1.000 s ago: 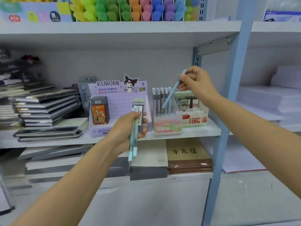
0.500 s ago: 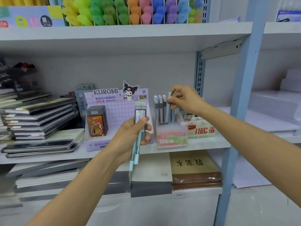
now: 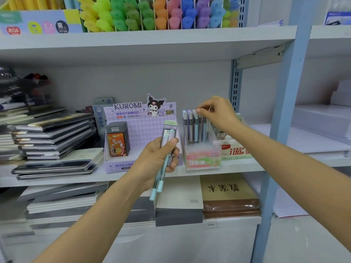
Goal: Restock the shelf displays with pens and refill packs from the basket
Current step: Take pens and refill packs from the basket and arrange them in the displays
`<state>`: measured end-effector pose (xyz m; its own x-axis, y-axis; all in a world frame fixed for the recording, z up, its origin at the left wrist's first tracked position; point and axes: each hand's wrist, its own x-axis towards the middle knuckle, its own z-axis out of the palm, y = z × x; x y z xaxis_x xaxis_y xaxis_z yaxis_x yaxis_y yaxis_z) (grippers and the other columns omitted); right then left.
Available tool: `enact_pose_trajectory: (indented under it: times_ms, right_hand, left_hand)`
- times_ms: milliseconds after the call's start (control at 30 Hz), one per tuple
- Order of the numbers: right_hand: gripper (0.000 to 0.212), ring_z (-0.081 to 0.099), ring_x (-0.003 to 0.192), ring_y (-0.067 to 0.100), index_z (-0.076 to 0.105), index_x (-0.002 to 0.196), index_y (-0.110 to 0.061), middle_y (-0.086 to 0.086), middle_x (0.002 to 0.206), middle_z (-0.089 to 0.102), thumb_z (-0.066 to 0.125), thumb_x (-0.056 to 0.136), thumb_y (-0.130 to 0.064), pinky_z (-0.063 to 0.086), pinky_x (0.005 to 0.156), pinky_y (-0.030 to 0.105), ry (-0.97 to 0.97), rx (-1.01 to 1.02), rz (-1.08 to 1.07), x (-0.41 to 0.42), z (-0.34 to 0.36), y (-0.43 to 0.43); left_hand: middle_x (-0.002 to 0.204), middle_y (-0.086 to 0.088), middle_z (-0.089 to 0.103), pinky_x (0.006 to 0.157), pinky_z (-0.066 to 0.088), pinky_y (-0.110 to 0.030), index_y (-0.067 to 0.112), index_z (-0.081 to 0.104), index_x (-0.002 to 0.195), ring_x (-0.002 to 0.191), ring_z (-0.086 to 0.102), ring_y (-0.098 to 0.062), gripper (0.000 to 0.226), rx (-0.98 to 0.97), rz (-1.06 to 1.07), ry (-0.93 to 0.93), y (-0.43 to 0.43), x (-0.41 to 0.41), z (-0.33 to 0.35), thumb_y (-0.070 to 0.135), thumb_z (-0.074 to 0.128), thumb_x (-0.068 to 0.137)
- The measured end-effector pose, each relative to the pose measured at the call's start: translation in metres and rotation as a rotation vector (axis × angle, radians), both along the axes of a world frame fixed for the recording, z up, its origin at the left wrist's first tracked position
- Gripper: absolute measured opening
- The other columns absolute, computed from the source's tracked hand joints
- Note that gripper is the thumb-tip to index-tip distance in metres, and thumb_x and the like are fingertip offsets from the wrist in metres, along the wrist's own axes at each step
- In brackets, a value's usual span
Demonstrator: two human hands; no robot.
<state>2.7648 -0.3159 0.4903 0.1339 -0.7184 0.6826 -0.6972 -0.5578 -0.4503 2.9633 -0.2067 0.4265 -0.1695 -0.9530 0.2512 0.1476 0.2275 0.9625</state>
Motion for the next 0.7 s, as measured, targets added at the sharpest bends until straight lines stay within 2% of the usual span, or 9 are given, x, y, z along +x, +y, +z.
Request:
enact_pose_trajectory:
  times_ms: [67,133,200,300,367,433,533,700]
  right_hand:
    - [0.015,0.052,0.068,-0.001,0.071,0.099,-0.018,-0.013,0.079,0.061,0.067,0.090,-0.028,0.041,0.067,0.015,-0.114,0.011,0.093,0.000,0.001,0.012]
    - [0.015,0.055,0.059,0.000,0.069,0.093,-0.016,-0.007,0.075,0.067,0.066,0.090,-0.031,0.044,0.058,0.014,-0.205,0.123,0.275,0.002,0.000,0.028]
    - [0.021,0.052,0.048,0.005,0.068,0.093,-0.015,0.000,0.074,0.071,0.067,0.088,-0.035,0.040,0.044,0.014,-0.213,0.277,0.447,0.005,-0.004,0.044]
    - [0.035,0.050,0.046,0.008,0.063,0.094,-0.014,0.005,0.077,0.073,0.074,0.078,-0.044,0.034,0.038,0.016,-0.200,0.435,0.577,0.009,-0.011,0.062]
    - [0.039,0.054,0.048,0.009,0.058,0.094,-0.013,0.001,0.066,0.069,0.079,0.074,-0.038,0.036,0.039,0.018,-0.227,0.474,0.587,0.009,-0.013,0.068]
    - [0.033,0.060,0.053,0.011,0.055,0.095,-0.011,0.000,0.061,0.067,0.080,0.077,-0.023,0.044,0.044,0.020,-0.261,0.507,0.598,0.007,-0.013,0.073]
    - [0.022,0.066,0.061,0.015,0.057,0.097,-0.007,0.004,0.068,0.071,0.074,0.083,-0.006,0.055,0.058,0.024,-0.332,0.561,0.637,0.005,-0.013,0.079]
    - [0.013,0.067,0.067,0.011,0.070,0.101,-0.004,0.006,0.081,0.072,0.065,0.089,-0.004,0.054,0.065,0.018,-0.515,0.407,0.552,-0.007,-0.003,0.083]
  left_hand:
    - [0.064,0.002,0.058,0.041,0.036,-0.019,0.007,0.051,0.107,0.046,0.046,-0.012,0.022,-0.007,-0.003,-0.016,0.003,-0.001,0.000,0.027,0.054,0.097]
    - [0.064,0.001,0.057,0.041,0.037,-0.019,0.008,0.050,0.104,0.045,0.046,-0.013,0.019,-0.016,-0.003,-0.041,0.005,-0.004,0.000,0.025,0.054,0.098]
    - [0.065,0.001,0.056,0.041,0.037,-0.020,0.009,0.049,0.099,0.045,0.046,-0.013,0.017,-0.041,-0.006,-0.079,0.009,-0.008,0.000,0.025,0.055,0.098]
    - [0.065,-0.001,0.056,0.040,0.037,-0.020,0.009,0.048,0.093,0.044,0.046,-0.013,0.018,-0.079,-0.012,-0.110,0.015,-0.017,0.001,0.024,0.057,0.097]
    - [0.066,-0.002,0.055,0.040,0.037,-0.020,0.010,0.050,0.091,0.044,0.046,-0.014,0.017,-0.092,0.005,-0.119,0.019,-0.023,0.002,0.024,0.057,0.096]
    - [0.067,-0.003,0.054,0.040,0.038,-0.021,0.011,0.049,0.091,0.044,0.046,-0.014,0.017,-0.097,0.026,-0.137,0.023,-0.026,0.003,0.025,0.058,0.096]
    - [0.067,-0.003,0.052,0.039,0.036,-0.020,0.011,0.048,0.090,0.044,0.046,-0.013,0.021,-0.090,0.031,-0.160,0.029,-0.029,0.005,0.029,0.056,0.097]
    - [0.060,0.002,0.054,0.036,0.031,-0.017,0.009,0.055,0.088,0.040,0.041,-0.010,0.023,-0.028,0.004,-0.087,0.037,-0.021,0.010,0.030,0.065,0.089]
